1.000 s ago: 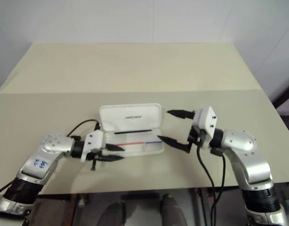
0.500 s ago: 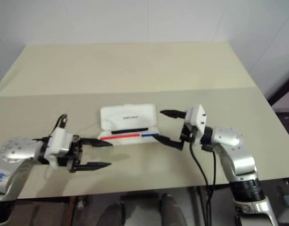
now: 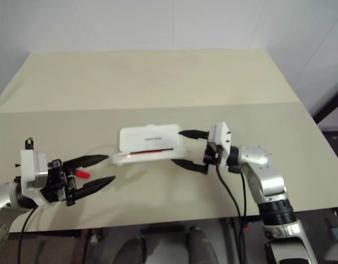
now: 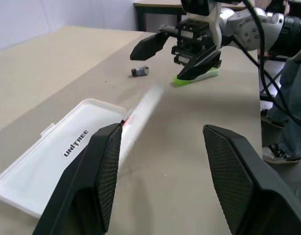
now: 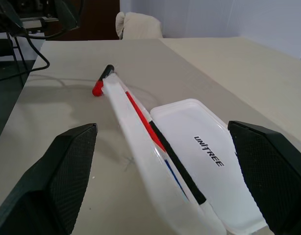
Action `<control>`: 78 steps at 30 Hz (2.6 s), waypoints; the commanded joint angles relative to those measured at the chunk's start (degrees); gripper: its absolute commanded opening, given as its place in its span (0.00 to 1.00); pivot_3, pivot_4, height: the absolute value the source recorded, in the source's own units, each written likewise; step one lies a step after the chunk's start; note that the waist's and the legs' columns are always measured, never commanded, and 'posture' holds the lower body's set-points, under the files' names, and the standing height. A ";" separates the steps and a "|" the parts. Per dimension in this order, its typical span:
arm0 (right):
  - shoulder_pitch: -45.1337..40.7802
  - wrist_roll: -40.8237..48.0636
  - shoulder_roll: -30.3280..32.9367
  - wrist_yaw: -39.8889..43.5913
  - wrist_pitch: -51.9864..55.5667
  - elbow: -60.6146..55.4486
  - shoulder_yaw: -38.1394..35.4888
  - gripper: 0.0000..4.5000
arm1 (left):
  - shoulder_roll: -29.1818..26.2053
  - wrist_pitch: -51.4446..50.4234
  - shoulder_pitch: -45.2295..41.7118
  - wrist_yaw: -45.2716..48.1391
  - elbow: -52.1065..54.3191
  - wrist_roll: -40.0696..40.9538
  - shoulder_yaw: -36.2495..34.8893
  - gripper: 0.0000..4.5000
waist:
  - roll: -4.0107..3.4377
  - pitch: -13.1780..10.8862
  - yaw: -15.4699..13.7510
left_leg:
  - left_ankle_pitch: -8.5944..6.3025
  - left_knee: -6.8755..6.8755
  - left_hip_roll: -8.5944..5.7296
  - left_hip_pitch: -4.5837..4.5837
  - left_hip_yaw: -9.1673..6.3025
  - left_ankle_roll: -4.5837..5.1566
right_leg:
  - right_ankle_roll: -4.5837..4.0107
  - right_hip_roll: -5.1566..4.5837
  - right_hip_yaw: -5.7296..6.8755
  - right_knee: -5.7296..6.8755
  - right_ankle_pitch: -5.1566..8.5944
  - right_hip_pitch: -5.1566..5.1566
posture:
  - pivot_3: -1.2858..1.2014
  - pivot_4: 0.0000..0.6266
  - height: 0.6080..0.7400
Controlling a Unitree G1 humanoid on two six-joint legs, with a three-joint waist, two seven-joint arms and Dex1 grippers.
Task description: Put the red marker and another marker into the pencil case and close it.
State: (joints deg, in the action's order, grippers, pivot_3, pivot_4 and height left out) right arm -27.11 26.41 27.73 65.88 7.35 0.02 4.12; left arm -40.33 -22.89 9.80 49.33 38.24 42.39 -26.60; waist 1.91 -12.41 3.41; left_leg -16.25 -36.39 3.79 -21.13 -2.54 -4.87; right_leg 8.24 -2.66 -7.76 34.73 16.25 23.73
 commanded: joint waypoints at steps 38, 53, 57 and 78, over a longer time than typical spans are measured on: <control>-0.57 0.93 2.36 2.27 1.97 -3.11 -1.38 1.00 | 43.83 -33.79 -9.29 -80.30 10.96 -13.41 -1.41 0.99 | 0.18 0.09 -0.02 | -0.11 -0.67 -0.02 -0.15 -0.01 -0.17 | -0.12 0.05 -0.13 -0.57 -0.13 -0.32 | 0.52 0.24 1.00; -1.45 1.12 2.79 2.00 1.71 -3.07 -1.96 1.00 | 46.00 -40.01 -15.00 -81.74 6.69 -15.00 -6.53 0.86 | 0.20 0.09 -0.02 | -0.15 -0.65 -0.02 -0.14 0.00 -0.19 | -0.06 0.05 -0.16 -0.61 -0.16 -0.33 | 0.52 0.24 1.00; -1.69 1.22 2.40 1.81 1.24 -2.92 -2.09 1.00 | 46.48 -41.37 -16.04 -82.22 6.89 -14.86 -7.77 0.58 | 0.20 0.09 -0.02 | -0.15 -0.67 -0.02 -0.15 0.00 -0.19 | -0.05 0.05 -0.16 -0.63 -0.17 -0.33 | 0.52 0.24 1.00; -1.47 0.95 2.45 1.10 0.14 -2.66 -2.27 1.00 | 39.80 -32.48 -17.13 -72.41 4.58 -17.26 -4.26 0.10 | 0.22 0.07 0.00 | -0.17 -0.61 -0.03 -0.16 0.00 -0.22 | -0.04 0.07 -0.19 -0.74 -0.18 -0.32 | 0.52 0.24 1.00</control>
State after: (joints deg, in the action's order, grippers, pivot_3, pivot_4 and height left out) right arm -28.41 26.54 29.95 67.19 8.67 -0.92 3.96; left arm 0.98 -58.17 -6.71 -25.41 41.63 25.52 -31.87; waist 2.13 -12.34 3.41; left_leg -16.41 -37.00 3.76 -21.31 -2.54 -5.08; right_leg 8.20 -2.59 -7.95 33.98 16.07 23.43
